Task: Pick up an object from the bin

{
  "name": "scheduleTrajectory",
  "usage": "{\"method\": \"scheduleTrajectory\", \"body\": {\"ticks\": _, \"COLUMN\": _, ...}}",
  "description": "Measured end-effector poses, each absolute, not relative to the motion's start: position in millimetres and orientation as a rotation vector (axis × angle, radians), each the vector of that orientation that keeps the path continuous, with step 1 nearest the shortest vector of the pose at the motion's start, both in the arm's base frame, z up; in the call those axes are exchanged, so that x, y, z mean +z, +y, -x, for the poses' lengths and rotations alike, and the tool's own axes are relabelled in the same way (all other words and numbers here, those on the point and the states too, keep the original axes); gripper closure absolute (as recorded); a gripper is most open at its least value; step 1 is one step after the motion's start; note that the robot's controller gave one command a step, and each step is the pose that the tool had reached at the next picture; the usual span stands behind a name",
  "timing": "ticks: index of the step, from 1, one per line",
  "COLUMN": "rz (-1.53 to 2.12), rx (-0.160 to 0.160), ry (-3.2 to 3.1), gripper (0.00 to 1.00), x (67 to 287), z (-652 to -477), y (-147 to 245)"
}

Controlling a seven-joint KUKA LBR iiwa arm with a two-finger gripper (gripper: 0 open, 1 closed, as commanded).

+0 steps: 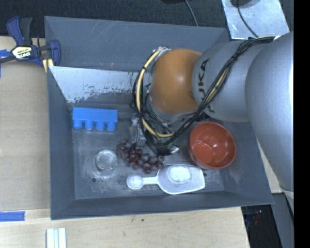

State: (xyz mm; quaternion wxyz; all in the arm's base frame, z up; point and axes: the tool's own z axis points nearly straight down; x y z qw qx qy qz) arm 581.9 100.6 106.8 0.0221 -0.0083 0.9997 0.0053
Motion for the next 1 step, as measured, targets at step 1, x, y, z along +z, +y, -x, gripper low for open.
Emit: {"method": "scheduleTrajectory", "body": {"ticks": 1, "rz": 0.263, "rx": 0.006, "ry": 3.078, "gripper": 1.0, "x": 118.6, "z": -574.8, "y": 85.8}}
